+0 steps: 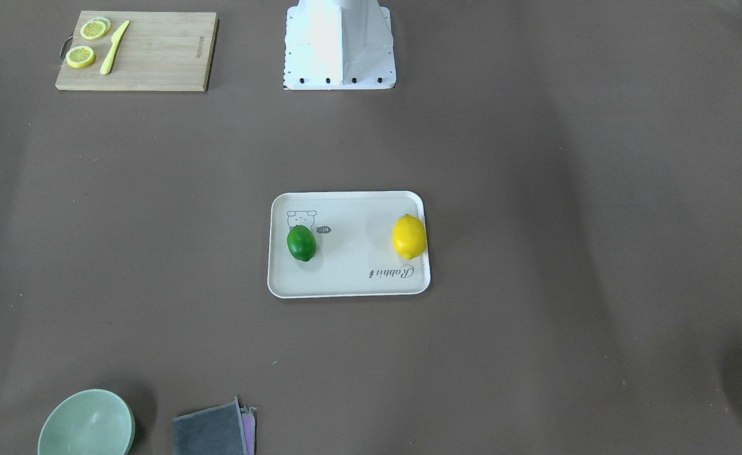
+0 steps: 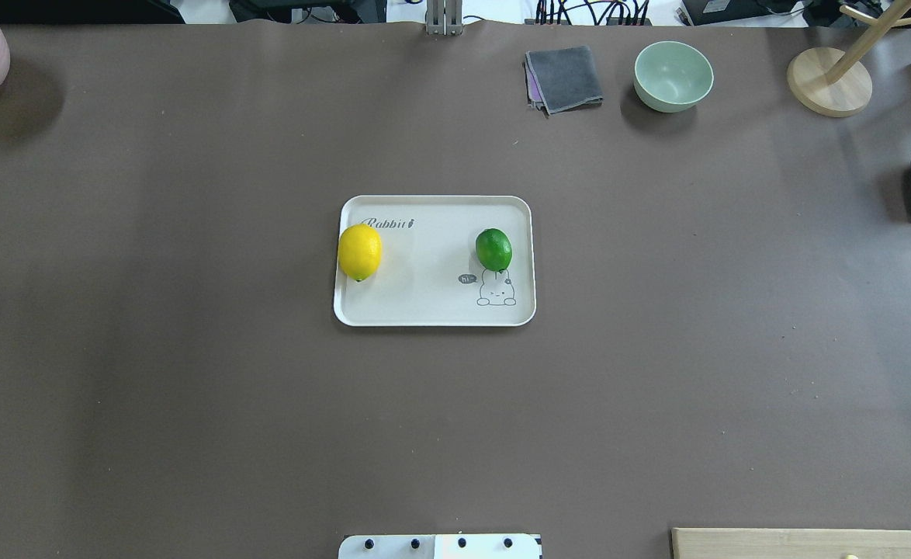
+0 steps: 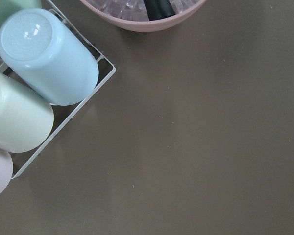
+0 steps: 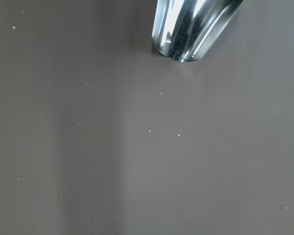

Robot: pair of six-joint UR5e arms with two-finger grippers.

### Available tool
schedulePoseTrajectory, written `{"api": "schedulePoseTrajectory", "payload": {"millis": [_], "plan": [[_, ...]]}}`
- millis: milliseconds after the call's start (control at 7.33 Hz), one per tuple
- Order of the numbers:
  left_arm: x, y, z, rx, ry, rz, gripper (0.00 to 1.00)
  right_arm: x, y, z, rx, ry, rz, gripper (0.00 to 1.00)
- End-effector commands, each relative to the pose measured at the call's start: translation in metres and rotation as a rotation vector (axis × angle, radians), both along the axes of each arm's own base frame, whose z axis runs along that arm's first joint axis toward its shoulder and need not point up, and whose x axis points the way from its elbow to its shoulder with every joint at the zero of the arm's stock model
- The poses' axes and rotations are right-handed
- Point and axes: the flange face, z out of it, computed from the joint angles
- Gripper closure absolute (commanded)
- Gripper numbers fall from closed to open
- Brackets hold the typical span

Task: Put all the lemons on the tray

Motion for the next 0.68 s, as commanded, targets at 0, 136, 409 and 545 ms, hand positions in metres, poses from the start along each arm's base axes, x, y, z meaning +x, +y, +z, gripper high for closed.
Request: {"api": "schedulePoseTrajectory", "payload": {"millis": [0, 136, 409, 545], "plan": [[0.0001, -0.0002, -0.0015, 0.002, 0.0, -0.002, 0.01, -0.0002, -0.0007, -0.0004, 0.0, -0.001, 0.001, 0.0], [0.0002, 0.0004, 0.0021, -0.006, 0.002, -0.002, 0.01, -0.0002, -0.0007, -0.0004, 0.0, -0.001, 0.001, 0.0], [0.0002, 0.0002, 0.0014, -0.003, 0.002, -0.001, 0.01, -0.0009, -0.0007, 0.0003, -0.006, 0.0, 0.004, 0.0], [0.0002, 0.0012, 0.0026, -0.008, 0.002, -0.001, 0.01, -0.001, -0.0015, -0.0004, -0.006, 0.001, 0.005, 0.0]]}}
